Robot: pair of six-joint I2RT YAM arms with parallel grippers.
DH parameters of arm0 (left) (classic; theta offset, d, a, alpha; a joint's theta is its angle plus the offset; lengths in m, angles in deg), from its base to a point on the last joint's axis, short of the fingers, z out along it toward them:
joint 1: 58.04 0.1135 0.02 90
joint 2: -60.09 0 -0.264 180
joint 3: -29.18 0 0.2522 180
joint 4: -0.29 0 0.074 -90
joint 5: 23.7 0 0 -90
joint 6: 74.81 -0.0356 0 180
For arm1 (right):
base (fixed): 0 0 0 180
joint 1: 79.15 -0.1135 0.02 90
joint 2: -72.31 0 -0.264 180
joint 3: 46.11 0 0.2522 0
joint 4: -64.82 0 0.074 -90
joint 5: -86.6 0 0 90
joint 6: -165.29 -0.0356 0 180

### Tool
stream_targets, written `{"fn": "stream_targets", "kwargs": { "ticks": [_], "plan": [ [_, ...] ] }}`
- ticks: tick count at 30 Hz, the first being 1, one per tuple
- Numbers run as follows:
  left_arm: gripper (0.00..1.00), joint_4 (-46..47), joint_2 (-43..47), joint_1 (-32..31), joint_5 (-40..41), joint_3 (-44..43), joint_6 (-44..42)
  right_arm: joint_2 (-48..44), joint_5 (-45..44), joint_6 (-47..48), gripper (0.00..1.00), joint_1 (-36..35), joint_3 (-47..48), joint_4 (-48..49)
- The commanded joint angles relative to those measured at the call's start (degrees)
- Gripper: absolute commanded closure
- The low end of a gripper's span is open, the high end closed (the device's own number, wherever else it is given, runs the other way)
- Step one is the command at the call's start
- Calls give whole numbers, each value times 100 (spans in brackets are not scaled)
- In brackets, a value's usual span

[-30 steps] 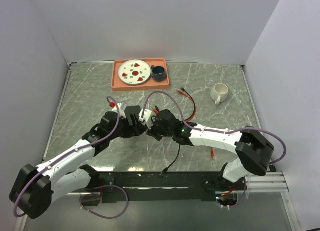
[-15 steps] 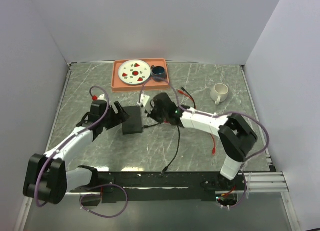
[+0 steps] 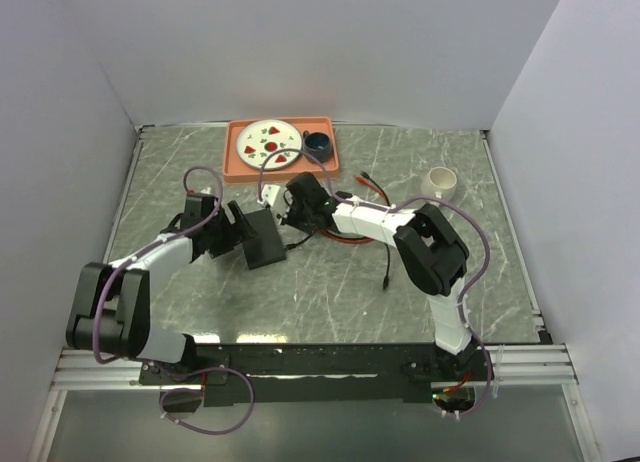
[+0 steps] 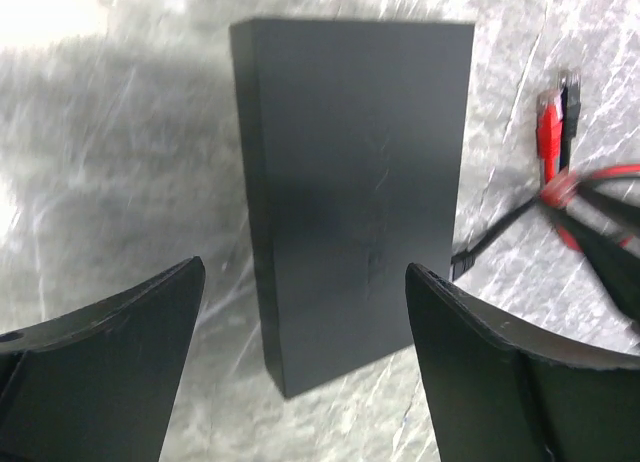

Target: Insert the plug into the switch port

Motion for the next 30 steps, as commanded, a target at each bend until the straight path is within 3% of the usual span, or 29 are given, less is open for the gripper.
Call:
{"fn": "stream_targets", "kwargs": {
  "ticks": [1, 9, 21, 30],
  "plan": [
    [12, 358, -364, 47, -121, -414, -222, -23, 4, 58, 100, -172, -128, -179],
    [13, 797, -1198, 55, -586, -792, -503, 311, -32, 57, 100, -585, 56, -592],
    [12, 692, -2253, 55, -841, -1943, -1004, 311, 13, -39, 100, -796, 118, -891],
    [13, 675, -2219, 55, -947, -1856, -1066, 469, 38, -57, 100, -805, 443, -1155]
  ]
}}
